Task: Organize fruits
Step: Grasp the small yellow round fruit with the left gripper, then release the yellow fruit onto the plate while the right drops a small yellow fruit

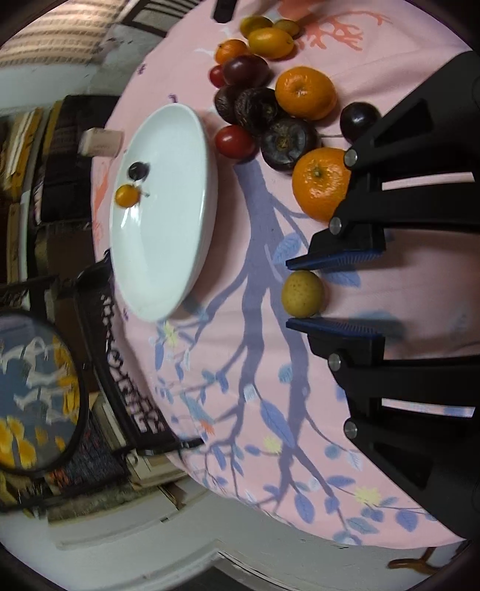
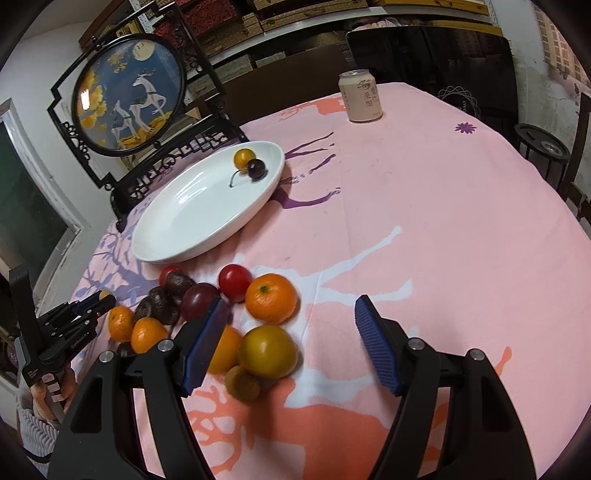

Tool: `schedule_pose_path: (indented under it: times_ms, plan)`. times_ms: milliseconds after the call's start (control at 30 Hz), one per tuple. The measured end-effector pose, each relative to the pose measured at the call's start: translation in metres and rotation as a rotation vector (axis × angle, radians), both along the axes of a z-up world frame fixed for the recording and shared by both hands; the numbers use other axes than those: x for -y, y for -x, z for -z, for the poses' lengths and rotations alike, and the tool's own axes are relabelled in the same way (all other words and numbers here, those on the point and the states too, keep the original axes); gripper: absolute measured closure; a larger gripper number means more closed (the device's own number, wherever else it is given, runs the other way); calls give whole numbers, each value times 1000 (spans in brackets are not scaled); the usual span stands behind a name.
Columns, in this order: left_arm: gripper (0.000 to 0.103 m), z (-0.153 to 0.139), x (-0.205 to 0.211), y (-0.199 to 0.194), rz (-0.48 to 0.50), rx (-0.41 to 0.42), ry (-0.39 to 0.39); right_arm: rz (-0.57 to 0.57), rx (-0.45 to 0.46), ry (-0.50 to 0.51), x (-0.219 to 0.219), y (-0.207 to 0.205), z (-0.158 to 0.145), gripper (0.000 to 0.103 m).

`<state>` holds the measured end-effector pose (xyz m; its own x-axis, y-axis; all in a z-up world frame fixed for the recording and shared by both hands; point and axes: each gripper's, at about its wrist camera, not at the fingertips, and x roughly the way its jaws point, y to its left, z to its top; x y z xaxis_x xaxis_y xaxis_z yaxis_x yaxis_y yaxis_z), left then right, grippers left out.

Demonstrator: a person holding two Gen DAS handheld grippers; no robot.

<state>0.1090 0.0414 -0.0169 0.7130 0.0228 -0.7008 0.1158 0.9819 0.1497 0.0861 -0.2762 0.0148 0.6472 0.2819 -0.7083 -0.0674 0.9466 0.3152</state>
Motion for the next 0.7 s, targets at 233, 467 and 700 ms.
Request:
schedule_pose_path:
  times_ms: [233, 467, 700]
  plan:
    - [76, -14, -21, 16, -61, 21, 79, -75, -18, 51, -16, 25, 7, 31]
    - [76, -12, -19, 16, -56, 13, 74, -183, -36, 127, -41, 45, 17, 47]
    - [76, -10, -17, 15, -45, 3, 68, -217, -81, 153, -53, 36, 24, 59]
